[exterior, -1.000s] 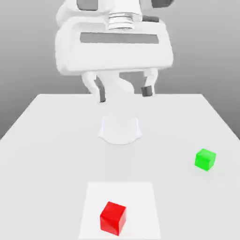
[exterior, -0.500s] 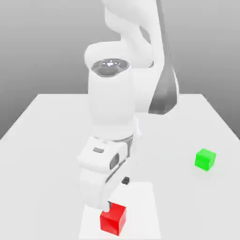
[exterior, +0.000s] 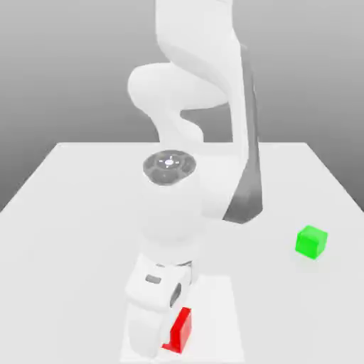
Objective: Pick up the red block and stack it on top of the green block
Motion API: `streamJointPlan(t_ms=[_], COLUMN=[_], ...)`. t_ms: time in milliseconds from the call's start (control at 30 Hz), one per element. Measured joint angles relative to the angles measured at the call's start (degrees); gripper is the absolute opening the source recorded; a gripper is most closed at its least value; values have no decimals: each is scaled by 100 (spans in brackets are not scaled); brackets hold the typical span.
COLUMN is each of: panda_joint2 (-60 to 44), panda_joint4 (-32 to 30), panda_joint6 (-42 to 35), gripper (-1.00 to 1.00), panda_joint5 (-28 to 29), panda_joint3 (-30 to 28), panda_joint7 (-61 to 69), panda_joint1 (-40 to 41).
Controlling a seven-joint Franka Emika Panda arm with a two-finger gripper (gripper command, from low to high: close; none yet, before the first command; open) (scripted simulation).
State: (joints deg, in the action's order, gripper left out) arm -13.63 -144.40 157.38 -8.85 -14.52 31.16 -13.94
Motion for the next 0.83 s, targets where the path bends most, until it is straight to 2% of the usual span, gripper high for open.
streamJointPlan(t_ms=[67,167,333,500,700,733,833], panda_joint2=[358,744,1540,2254,1275,1087,1087], panda_joint4=[-138,-473,-1171,-1816,-1873,-1866,-1866], panda_joint6=[-229,-306,-395,-396,651,830,830], gripper=[-100,-100,-100,-100,-100,100,100], panda_joint5=[189,244,310,541,939,1039,1039], panda_joint3=[64,542,1376,2089,2185,2156,2156], panda_joint7=[-136,-155,-167,-301,-577,-648,-648], panda_joint1=[-180,-675,-2620,-3417,-3512,-3518,-3518])
